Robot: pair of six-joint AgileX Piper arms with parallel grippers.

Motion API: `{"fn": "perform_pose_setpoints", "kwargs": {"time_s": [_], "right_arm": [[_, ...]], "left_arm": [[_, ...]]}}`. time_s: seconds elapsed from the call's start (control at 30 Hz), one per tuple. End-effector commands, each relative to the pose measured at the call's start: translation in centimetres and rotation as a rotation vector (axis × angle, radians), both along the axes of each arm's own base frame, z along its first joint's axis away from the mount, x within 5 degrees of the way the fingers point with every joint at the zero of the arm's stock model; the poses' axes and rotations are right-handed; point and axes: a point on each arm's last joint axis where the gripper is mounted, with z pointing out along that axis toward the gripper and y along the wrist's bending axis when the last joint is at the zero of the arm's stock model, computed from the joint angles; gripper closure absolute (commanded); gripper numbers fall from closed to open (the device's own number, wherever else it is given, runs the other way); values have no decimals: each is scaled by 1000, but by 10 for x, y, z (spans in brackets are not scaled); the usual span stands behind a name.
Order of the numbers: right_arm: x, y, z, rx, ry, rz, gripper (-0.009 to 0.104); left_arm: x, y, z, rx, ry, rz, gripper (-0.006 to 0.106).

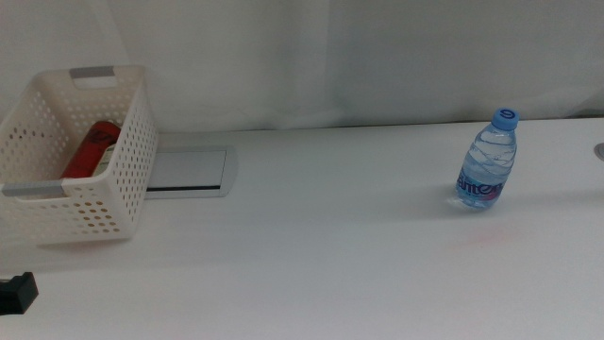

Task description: Use arms to grab the bottles and put them into the dustbin to the left of the table.

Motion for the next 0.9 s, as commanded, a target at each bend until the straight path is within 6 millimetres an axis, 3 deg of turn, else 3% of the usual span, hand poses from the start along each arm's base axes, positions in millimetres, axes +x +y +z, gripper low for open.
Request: {"fn": "perform_pose_setpoints", "kwargs": {"time_s": [0.0, 0.33, 0.43, 0.53, 0.67, 0.87], "right_arm": [[-1, 0, -10, -8, -7, -7, 1], [-4, 1, 12, 57, -19, 18, 1], [-6, 3, 36, 53, 17, 51, 1], [-7, 7, 74, -92, 177, 109, 1], [8, 12, 109, -83, 305, 173, 1], [36, 15, 114, -76, 462, 192, 1]], "left_arm": [[1, -1, -1, -19, -9, -2, 103], [1, -16, 0, 10, -21, -155, 103], [1, -19, -1, 16, -20, -185, 103], [0, -20, -1, 16, -20, -194, 103], [0, -21, -1, 14, -20, -197, 103], [-1, -26, -1, 15, -20, -244, 103]]}}
